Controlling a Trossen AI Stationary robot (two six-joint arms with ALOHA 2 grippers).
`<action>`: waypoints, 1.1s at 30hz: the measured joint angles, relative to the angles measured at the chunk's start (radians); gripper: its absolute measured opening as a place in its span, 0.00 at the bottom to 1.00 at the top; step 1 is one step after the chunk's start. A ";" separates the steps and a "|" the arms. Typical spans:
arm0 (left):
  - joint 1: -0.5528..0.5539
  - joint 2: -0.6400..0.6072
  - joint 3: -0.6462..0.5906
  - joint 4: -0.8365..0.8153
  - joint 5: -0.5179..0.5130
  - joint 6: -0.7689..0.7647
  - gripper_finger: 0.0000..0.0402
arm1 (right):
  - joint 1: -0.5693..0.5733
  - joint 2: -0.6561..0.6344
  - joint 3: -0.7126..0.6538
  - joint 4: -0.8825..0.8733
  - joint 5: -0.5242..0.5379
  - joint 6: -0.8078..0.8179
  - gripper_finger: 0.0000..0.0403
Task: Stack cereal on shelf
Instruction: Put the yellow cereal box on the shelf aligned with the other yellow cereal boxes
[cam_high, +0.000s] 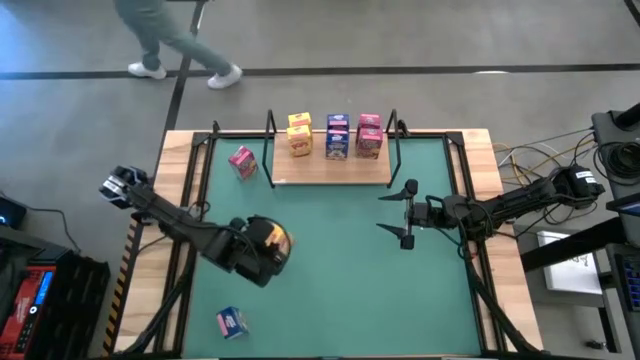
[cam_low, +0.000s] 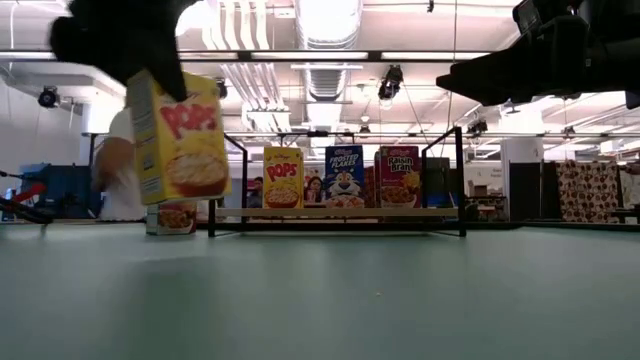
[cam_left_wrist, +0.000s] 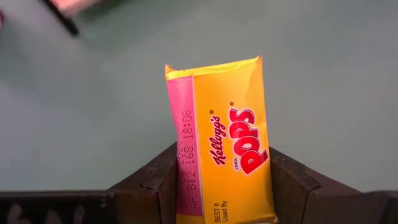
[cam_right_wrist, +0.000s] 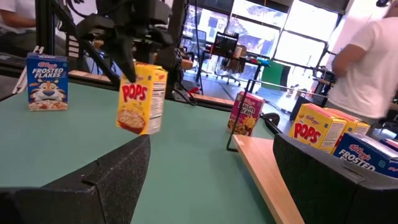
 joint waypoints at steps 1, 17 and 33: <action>0.014 0.007 0.012 0.000 -0.002 0.048 0.39 | 0.000 0.000 0.000 0.000 0.000 0.000 0.81; 0.356 0.037 0.139 0.151 0.085 0.935 0.39 | 0.000 0.000 0.000 0.000 0.000 0.000 0.81; 0.693 0.037 0.132 0.265 0.312 1.586 0.39 | 0.000 0.000 0.000 0.000 0.000 0.000 0.81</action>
